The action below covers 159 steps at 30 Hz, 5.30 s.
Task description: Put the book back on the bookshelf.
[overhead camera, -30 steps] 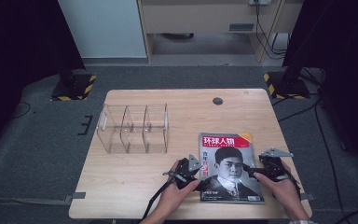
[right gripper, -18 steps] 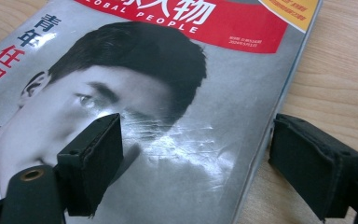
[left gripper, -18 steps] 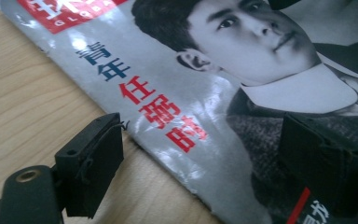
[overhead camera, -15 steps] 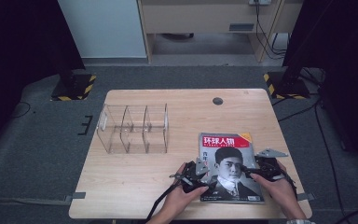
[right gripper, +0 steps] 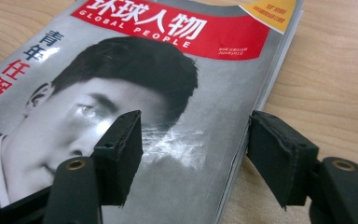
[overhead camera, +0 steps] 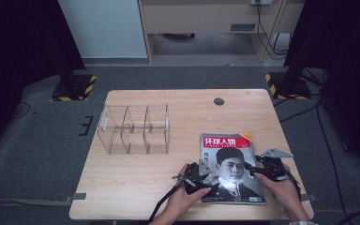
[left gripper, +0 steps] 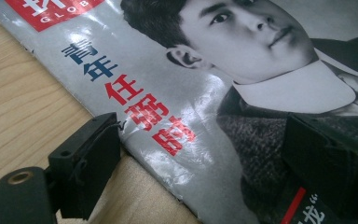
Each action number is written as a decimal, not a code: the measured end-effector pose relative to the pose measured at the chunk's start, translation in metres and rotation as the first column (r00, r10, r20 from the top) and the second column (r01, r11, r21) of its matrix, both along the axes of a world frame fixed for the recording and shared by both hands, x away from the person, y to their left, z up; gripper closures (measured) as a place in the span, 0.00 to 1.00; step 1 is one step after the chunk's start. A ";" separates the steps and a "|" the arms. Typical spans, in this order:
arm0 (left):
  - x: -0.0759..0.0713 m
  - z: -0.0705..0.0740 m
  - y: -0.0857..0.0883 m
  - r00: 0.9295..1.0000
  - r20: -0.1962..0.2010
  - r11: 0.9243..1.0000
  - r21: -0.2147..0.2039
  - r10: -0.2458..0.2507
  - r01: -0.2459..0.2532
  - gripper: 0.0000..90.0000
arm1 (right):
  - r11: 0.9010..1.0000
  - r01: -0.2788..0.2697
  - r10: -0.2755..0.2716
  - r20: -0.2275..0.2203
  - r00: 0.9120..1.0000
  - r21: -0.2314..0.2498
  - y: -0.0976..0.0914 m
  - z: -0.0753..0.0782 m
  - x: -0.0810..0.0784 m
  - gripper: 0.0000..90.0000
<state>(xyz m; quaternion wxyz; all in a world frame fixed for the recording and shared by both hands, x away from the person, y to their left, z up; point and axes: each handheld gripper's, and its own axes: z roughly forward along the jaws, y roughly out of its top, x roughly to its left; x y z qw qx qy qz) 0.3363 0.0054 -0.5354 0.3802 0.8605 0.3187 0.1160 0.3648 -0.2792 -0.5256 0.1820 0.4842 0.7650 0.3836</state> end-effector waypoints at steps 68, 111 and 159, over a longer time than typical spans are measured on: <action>0.001 0.000 -0.004 1.000 -0.008 1.000 0.005 0.017 -0.017 0.08 | 0.999 -0.036 0.036 -0.031 0.999 0.010 0.021 -0.003 0.007 0.37; 0.036 0.001 0.007 0.995 -0.029 0.993 -0.074 0.094 -0.096 0.06 | 1.000 -0.028 0.027 0.045 0.999 0.011 0.022 0.019 0.002 0.97; 0.048 -0.002 0.015 0.989 -0.144 0.975 -0.215 0.030 -0.061 0.07 | 0.966 -0.141 0.092 0.221 0.971 0.216 0.025 0.061 -0.015 0.98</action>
